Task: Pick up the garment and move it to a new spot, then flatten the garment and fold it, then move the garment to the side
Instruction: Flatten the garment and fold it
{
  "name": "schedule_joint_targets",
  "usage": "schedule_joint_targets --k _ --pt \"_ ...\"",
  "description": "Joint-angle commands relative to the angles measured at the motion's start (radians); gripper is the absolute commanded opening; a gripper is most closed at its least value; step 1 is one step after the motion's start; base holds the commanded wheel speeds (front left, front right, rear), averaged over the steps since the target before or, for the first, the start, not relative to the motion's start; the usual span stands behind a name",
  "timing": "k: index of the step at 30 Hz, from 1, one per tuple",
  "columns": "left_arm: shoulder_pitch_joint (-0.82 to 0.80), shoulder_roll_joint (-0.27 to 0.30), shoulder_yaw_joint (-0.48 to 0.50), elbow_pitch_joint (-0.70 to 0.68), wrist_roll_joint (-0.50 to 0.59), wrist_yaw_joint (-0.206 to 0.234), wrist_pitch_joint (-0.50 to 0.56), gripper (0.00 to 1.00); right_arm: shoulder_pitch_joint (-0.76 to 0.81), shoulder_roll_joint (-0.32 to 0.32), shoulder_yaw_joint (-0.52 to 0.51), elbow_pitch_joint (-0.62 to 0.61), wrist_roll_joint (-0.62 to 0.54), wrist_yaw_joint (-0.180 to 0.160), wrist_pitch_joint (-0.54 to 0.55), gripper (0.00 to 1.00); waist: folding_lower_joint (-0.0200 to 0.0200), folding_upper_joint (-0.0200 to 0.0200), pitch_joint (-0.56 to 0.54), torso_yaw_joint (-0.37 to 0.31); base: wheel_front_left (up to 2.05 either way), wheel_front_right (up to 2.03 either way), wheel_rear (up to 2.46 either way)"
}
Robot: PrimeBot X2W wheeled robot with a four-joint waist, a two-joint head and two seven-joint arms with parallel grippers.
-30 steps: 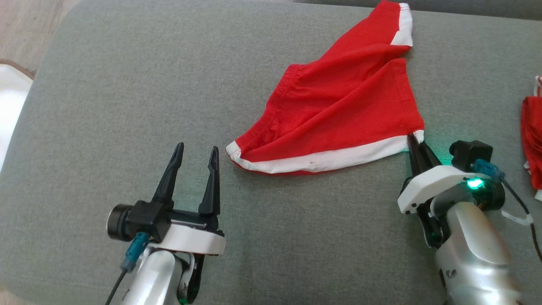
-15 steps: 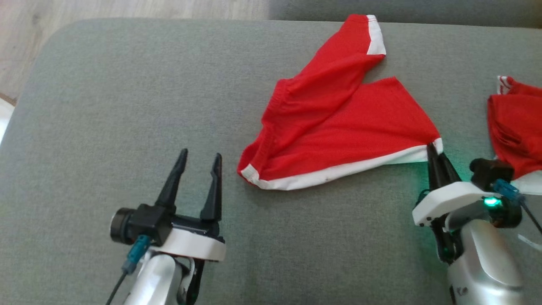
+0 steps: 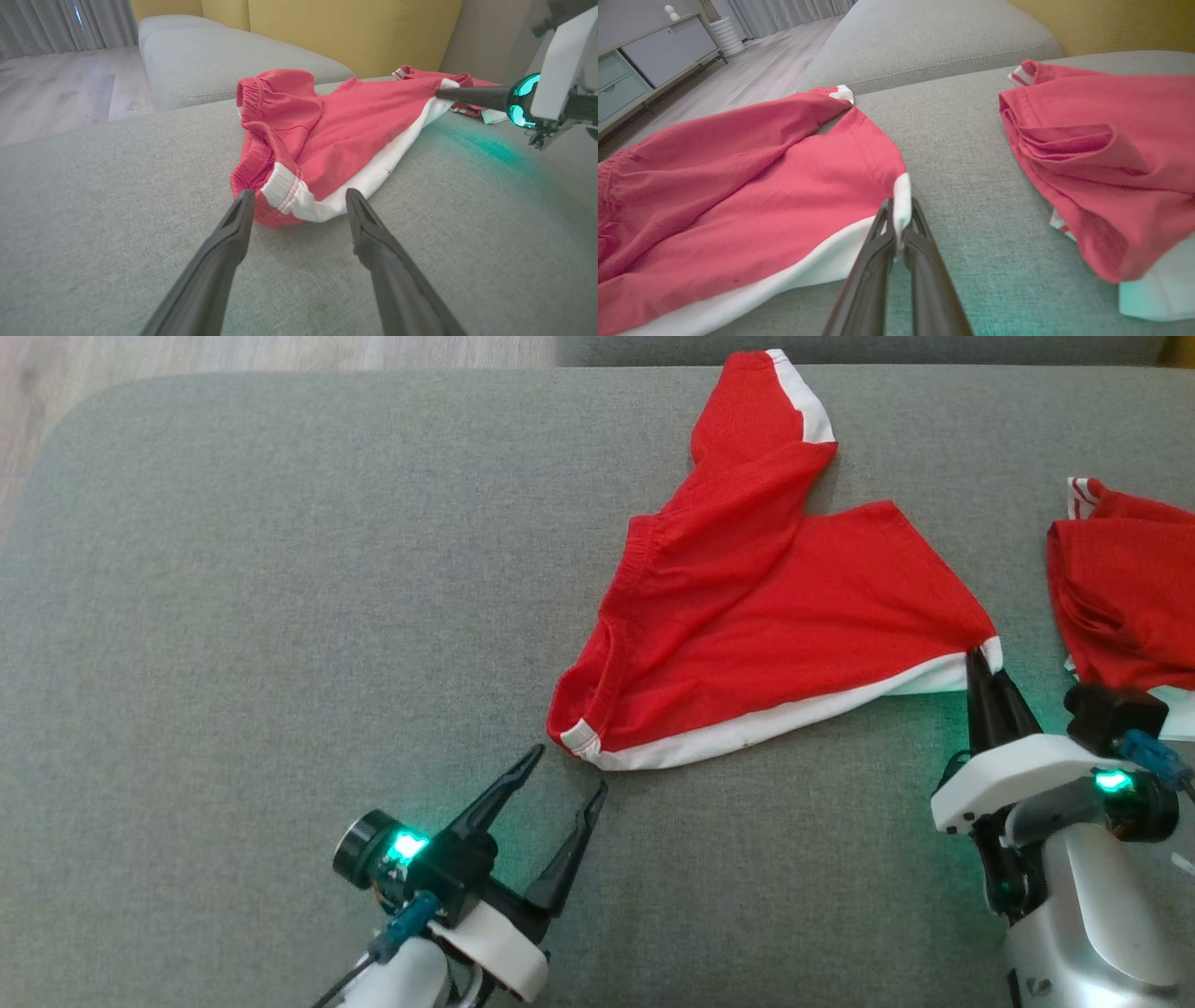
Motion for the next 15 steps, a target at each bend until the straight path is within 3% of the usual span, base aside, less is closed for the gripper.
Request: schedule_joint_targets --k 1,15 --pt "-0.059 0.026 0.02 -0.019 -0.013 0.001 -0.007 1.0 -0.006 -0.001 0.031 -0.041 0.007 0.007 0.003 0.0 0.0 0.0 0.001 -0.001 0.0 0.0 0.0" --pt "-0.192 0.071 -0.105 0.102 -0.077 0.0 0.035 1.0 0.004 -0.001 0.074 -0.077 0.022 0.007 0.028 0.0 0.0 0.0 0.003 -0.027 0.0 0.0 0.0"
